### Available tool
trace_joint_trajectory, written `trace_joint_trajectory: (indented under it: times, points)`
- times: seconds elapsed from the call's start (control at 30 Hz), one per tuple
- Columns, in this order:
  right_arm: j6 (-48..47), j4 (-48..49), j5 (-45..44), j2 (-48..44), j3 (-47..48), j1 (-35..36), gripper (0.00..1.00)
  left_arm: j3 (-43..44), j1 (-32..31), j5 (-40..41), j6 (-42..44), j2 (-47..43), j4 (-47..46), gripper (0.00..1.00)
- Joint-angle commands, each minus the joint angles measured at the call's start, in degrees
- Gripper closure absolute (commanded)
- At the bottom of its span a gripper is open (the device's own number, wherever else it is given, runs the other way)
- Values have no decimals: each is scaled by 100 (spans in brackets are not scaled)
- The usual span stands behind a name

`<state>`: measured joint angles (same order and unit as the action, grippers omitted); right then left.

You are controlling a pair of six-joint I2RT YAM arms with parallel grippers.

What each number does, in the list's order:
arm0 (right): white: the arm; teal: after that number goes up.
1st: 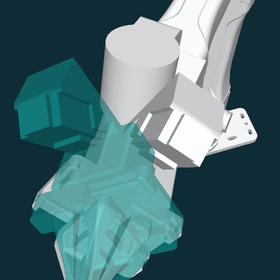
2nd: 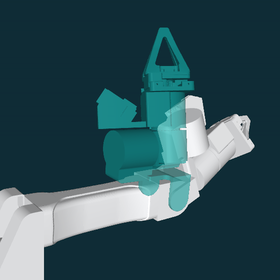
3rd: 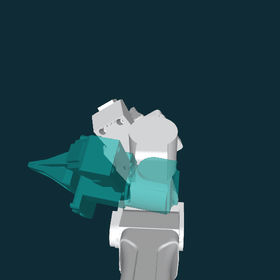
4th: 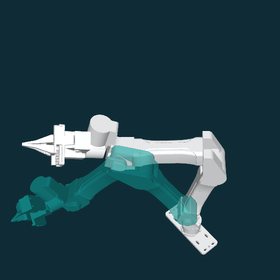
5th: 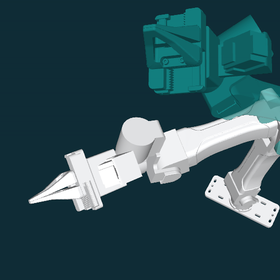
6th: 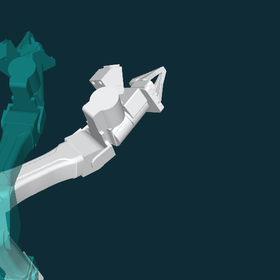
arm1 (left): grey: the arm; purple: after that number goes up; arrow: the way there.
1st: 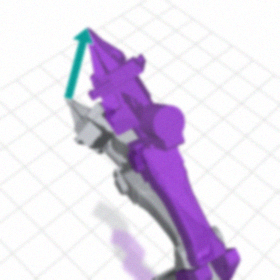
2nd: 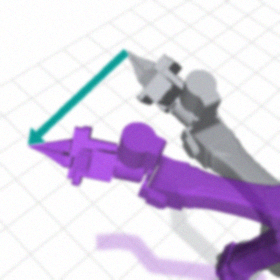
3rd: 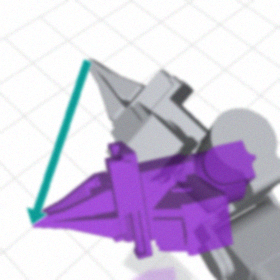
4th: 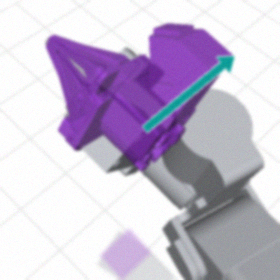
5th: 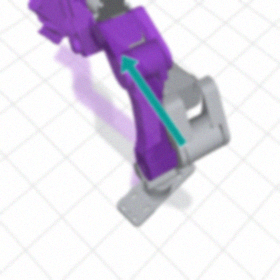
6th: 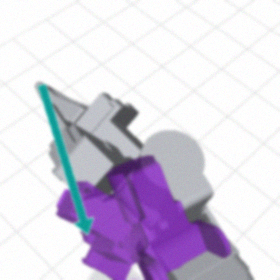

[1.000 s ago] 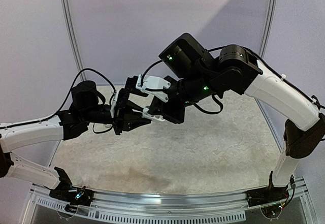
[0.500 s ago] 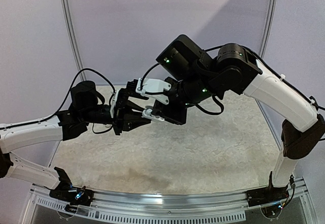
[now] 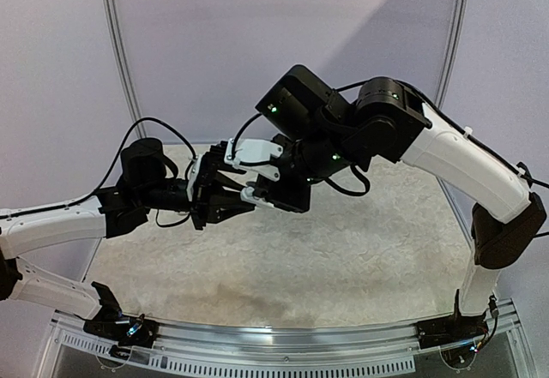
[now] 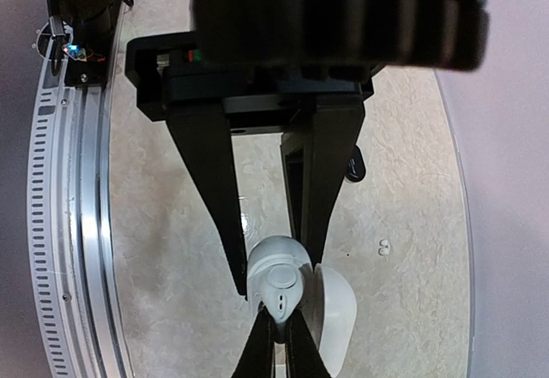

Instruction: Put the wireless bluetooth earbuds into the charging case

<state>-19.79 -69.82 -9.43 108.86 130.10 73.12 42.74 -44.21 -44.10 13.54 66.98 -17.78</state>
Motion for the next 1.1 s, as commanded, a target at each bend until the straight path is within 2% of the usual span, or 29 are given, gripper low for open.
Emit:
trace_joint_trajectory:
  times: [0.0, 0.37, 0.67, 1.07]
  points:
    - [-115, -158, -137, 206, 94, 43, 100, -47, -88, -11, 61, -117, -68, 100]
    - [-198, -215, -214, 260, 198, 36, 100, -76, -97, -2, 239, -136, -61, 100]
    - [47, -150, -393, -386, -124, 46, 100, -262, -93, 114, 124, -212, -256, 100]
    - [149, -268, -337, -365, -161, 37, 100, -304, -79, 77, 157, -198, -368, 100]
